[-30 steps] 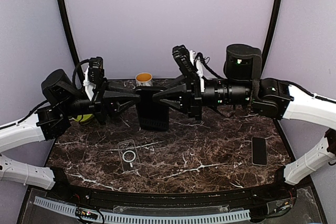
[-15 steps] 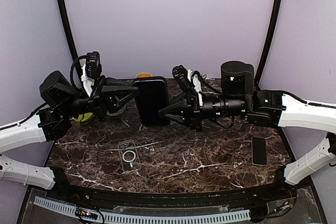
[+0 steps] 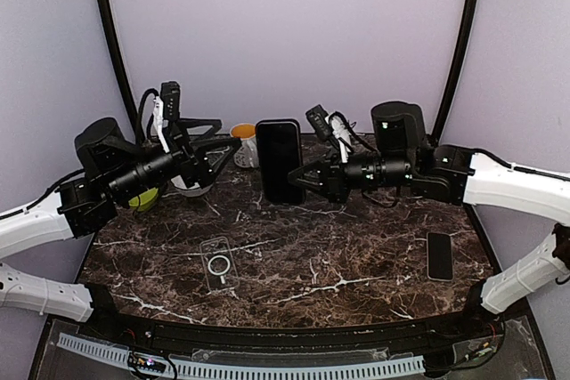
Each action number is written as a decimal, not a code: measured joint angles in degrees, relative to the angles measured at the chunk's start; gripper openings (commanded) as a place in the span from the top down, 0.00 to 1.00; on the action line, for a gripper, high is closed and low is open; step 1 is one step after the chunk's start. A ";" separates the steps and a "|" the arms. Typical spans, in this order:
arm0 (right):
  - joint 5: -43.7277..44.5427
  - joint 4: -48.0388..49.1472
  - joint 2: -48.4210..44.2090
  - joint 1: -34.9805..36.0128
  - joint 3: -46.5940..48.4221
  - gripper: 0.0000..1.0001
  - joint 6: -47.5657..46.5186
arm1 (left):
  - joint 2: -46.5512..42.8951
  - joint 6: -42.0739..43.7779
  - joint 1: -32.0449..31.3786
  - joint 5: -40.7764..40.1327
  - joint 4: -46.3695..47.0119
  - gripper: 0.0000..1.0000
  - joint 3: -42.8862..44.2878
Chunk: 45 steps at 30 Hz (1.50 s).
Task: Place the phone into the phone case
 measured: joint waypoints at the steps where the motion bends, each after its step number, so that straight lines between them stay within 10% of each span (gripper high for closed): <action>1: 0.33 -1.29 1.01 -1.53 0.02 1.00 1.68 | 0.20 0.76 0.24 -3.63 -2.71 0.09 0.72; 18: -4.92 -11.34 17.64 -19.19 -6.80 1.00 19.52 | 10.45 10.45 11.39 -14.47 -23.08 0.03 4.22; 45: -17.81 -7.37 26.91 -26.75 -8.48 0.89 22.10 | 11.41 12.74 11.85 -13.29 -24.35 0.03 2.89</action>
